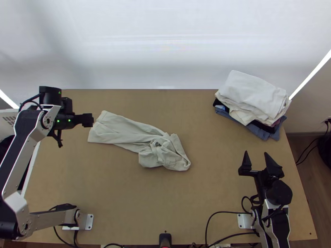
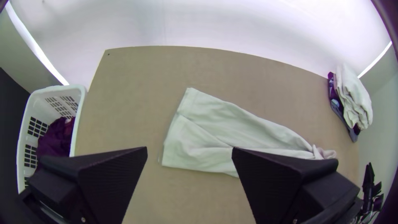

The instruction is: Fold the t-shirt

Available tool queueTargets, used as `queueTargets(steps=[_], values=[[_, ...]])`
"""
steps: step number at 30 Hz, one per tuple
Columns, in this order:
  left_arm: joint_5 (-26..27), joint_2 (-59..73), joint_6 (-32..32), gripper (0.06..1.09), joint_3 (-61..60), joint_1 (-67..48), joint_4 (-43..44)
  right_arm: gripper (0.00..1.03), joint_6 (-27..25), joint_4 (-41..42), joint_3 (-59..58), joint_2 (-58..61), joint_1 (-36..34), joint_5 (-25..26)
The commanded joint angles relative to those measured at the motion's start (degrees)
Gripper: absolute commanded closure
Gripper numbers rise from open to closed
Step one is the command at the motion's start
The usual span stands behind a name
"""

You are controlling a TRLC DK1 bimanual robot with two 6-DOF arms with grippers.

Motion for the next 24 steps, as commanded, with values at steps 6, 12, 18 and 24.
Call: queueTargets(steps=[6,12,18,24], values=[[3.8,4.5,6.2,0.1,-6.3,7.1,7.3,0.04,2.2,-4.1,11.8,15.4,0.6,-0.3],[5.6,4.5,6.3,0.1,-7.7,7.8,10.0,0.04,3.1,-19.0,28.7,28.7,14.5,0.0],[6.6,4.5,6.0,0.1,-7.7,8.4,11.2,0.04,-5.6,-19.9,30.4,29.6,32.0,1.3],[7.4,4.4,6.4,0.1,-7.6,10.3,11.5,0.07,-11.6,-20.5,27.9,34.0,46.9,4.0]])
